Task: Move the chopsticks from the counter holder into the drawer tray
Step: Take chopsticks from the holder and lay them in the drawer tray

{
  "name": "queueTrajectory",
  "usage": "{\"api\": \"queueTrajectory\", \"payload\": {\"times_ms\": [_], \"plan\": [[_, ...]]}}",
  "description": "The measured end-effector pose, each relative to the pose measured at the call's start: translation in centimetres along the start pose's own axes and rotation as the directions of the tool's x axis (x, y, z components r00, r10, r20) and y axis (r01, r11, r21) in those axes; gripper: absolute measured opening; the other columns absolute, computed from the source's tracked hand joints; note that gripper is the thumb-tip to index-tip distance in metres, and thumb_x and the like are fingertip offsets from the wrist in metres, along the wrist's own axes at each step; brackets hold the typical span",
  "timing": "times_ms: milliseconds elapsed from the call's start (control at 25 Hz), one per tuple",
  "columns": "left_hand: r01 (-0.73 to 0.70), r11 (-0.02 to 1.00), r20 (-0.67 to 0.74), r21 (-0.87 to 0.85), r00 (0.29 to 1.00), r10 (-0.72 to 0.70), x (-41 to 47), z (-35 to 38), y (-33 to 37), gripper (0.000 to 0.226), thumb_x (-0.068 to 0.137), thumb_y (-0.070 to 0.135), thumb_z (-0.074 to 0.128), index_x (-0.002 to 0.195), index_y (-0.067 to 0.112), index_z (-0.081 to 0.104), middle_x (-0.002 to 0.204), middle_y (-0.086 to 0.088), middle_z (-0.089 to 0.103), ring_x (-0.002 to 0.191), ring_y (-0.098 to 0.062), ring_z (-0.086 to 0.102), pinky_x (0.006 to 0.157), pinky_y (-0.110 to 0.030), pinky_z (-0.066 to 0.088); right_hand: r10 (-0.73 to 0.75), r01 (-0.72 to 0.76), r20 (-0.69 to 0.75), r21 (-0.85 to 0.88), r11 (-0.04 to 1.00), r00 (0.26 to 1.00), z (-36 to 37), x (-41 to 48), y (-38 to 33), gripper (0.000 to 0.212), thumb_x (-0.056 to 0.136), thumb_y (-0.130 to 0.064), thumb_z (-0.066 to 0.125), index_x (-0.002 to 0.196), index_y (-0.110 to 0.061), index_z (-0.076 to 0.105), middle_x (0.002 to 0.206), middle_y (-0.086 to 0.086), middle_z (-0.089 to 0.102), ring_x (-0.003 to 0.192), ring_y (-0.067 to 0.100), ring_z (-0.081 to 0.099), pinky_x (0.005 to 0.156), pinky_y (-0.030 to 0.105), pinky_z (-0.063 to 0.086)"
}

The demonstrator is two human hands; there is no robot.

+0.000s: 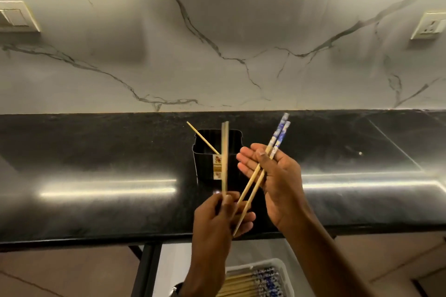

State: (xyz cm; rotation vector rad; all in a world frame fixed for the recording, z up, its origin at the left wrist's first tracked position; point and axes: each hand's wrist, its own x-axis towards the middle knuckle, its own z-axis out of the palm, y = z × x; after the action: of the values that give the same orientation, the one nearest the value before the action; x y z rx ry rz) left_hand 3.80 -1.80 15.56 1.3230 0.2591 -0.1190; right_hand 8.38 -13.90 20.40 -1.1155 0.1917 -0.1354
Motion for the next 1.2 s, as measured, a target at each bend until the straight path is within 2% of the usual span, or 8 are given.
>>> {"api": "queueTrajectory", "payload": {"times_ms": [120, 280, 480, 600, 680, 800, 960, 1200], "plan": [[0.299, 0.818, -0.017, -0.492, 0.936, -0.352, -1.1, -0.4, -1.4, 0.032, 0.107, 0.018, 0.04, 0.12, -0.004, 0.058, 0.103, -0.031, 0.073, 0.094, -0.043, 0.074, 0.082, -0.05, 0.058, -0.127, 0.135, -0.073, 0.125, 0.983, 0.989, -1.8, -1.9, 0.4, 0.027, 0.105, -0.009, 0.046, 0.126, 0.001, 0.059, 0.121, 0.018, 0.073, 0.113, 0.027, 0.072, 0.103, 0.045, 0.053], [0.379, 0.479, 0.117, -0.792, 0.864, -0.489, -2.8, 0.4, -1.7, 0.036, 0.108, 0.012, 0.034, 0.135, -0.006, 0.05, 0.12, -0.036, 0.063, 0.104, -0.046, 0.063, 0.101, -0.056, 0.046, -0.246, 0.26, -0.118, 0.124, 0.958, 0.962, -2.9, -5.7, 1.5, 0.032, 0.103, -0.02, 0.047, 0.126, -0.003, 0.062, 0.135, 0.006, 0.068, 0.127, 0.019, 0.063, 0.11, 0.039, 0.044], [0.238, 0.512, 0.052, -0.826, 0.935, -0.351, -4.7, 2.2, -1.1, 0.034, 0.105, 0.02, 0.043, 0.128, 0.005, 0.062, 0.117, -0.022, 0.073, 0.109, -0.036, 0.071, 0.096, -0.051, 0.055, 0.145, -0.119, -0.111, 0.214, 0.97, 0.983, -2.9, -10.8, 5.6, 0.038, 0.092, -0.029, 0.059, 0.123, -0.011, 0.071, 0.123, 0.007, 0.074, 0.118, 0.026, 0.069, 0.102, 0.049, 0.052], [0.168, 0.56, -0.001, -0.811, 0.957, -0.289, -5.6, 2.5, -1.0, 0.033, 0.105, 0.024, 0.043, 0.126, 0.009, 0.064, 0.119, -0.017, 0.074, 0.107, -0.032, 0.072, 0.091, -0.046, 0.056, 0.34, -0.263, -0.086, 0.469, 0.843, 0.936, -2.0, -12.6, 6.2, 0.036, 0.089, -0.015, 0.06, 0.123, -0.007, 0.069, 0.12, 0.018, 0.074, 0.109, 0.034, 0.072, 0.092, 0.047, 0.059], [0.176, 0.607, -0.021, -0.775, 0.953, -0.303, -6.0, 2.5, -1.7, 0.031, 0.103, 0.026, 0.049, 0.12, 0.009, 0.068, 0.105, -0.015, 0.078, 0.089, -0.029, 0.077, 0.074, -0.039, 0.062, 0.428, -0.324, -0.038, 0.595, 0.735, 0.903, -1.1, -13.5, 6.3, 0.038, 0.082, -0.005, 0.061, 0.119, -0.003, 0.069, 0.118, 0.022, 0.073, 0.107, 0.037, 0.071, 0.083, 0.042, 0.062], [0.139, 0.634, -0.103, -0.761, 0.938, -0.33, -5.9, 1.7, -2.2, 0.026, 0.104, 0.024, 0.048, 0.113, 0.009, 0.067, 0.074, -0.009, 0.073, 0.061, -0.02, 0.074, 0.057, -0.034, 0.061, 0.499, -0.396, -0.045, 0.548, 0.736, 0.865, -1.6, -14.9, 6.3, 0.031, 0.084, -0.021, 0.068, 0.112, -0.009, 0.075, 0.116, 0.021, 0.075, 0.109, 0.038, 0.071, 0.093, 0.047, 0.057], [-0.016, 0.784, -0.305, -0.621, 0.926, -0.222, -5.3, 0.5, -3.3, 0.028, 0.105, 0.022, 0.046, 0.122, 0.006, 0.063, 0.087, -0.008, 0.07, 0.072, -0.019, 0.072, 0.071, -0.038, 0.06, 0.482, -0.197, -0.384, 0.585, 0.787, 0.787, -4.8, -14.0, 6.7, 0.039, 0.093, -0.042, 0.061, 0.116, -0.013, 0.07, 0.12, 0.016, 0.073, 0.114, 0.031, 0.067, 0.106, 0.048, 0.046], [0.144, 0.861, -0.254, -0.488, 0.92, -0.298, -6.7, 2.0, -6.6, 0.027, 0.106, 0.022, 0.044, 0.114, 0.008, 0.066, 0.092, -0.015, 0.071, 0.087, -0.028, 0.073, 0.075, -0.042, 0.061, 0.639, -0.54, -0.19, 0.39, 0.746, 0.745, -4.2, -13.9, 7.7, 0.041, 0.107, -0.025, 0.042, 0.111, 0.003, 0.071, 0.108, 0.025, 0.076, 0.107, 0.038, 0.07, 0.103, 0.05, 0.05]]}}
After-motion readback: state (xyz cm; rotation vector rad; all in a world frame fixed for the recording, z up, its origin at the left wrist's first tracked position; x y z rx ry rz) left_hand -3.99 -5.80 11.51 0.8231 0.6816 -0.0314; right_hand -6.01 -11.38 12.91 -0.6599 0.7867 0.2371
